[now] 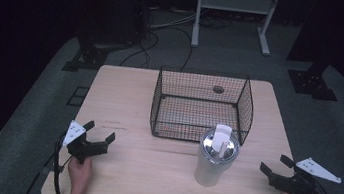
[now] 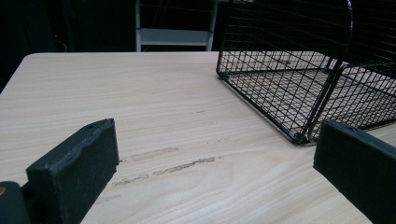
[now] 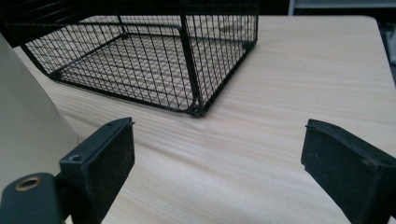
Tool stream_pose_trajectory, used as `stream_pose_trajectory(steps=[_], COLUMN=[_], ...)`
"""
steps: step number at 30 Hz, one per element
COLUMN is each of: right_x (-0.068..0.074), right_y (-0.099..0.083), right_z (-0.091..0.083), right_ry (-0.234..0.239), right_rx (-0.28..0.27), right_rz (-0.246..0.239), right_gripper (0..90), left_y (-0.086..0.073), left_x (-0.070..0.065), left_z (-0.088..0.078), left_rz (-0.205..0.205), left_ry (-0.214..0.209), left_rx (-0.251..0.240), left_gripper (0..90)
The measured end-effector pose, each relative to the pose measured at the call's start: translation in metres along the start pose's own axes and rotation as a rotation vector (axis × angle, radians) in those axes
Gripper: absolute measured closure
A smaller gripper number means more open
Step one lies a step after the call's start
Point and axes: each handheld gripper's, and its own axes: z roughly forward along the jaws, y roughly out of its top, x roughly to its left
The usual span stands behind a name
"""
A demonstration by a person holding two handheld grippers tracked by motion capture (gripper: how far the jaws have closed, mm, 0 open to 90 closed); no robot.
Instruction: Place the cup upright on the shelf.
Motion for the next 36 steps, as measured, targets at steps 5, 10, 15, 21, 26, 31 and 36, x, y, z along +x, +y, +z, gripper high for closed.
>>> stream_pose_trajectory(steps=[5, 10, 15, 21, 26, 31, 36], right_x=[0.006, 0.013, 0.02, 0.032, 0.04, 0.051, 0.064], right_y=[0.014, 0.022, 0.028, 0.038, 0.043, 0.045, 0.044], right_z=[-0.002, 0.001, 0.003, 0.001, -0.002, -0.006, -0.006], right_ry=[0.032, 0.068, 0.097, 0.164, 0.205, 0.259, 0.314], right_rx=[-0.023, -0.024, -0.017, -0.018, -0.016, -0.022, -0.016], right_rz=[-0.034, -0.069, -0.099, -0.141, -0.17, -0.204, -0.247], right_gripper=[9.0, 9.0, 9.0, 9.0, 9.0, 9.0, 9.0], left_y=[0.0, 0.0, 0.0, 0.0, 0.0, 0.0, 0.0], left_x=[0.0, 0.0, 0.0, 0.001, 0.001, 0.001, 0.002], left_z=[0.0, 0.0, 0.0, 0.0, 0.0, 0.0, -0.001], left_rz=[0.001, -0.003, -0.003, -0.006, -0.008, -0.013, -0.019], left_ry=[0.0, -0.002, -0.004, -0.006, -0.007, -0.007, -0.01], left_rx=[-0.001, -0.002, -0.004, -0.008, -0.009, -0.01, -0.016], left_gripper=[0.0, 0.0, 0.0, 0.0, 0.0, 0.0, 0.0])
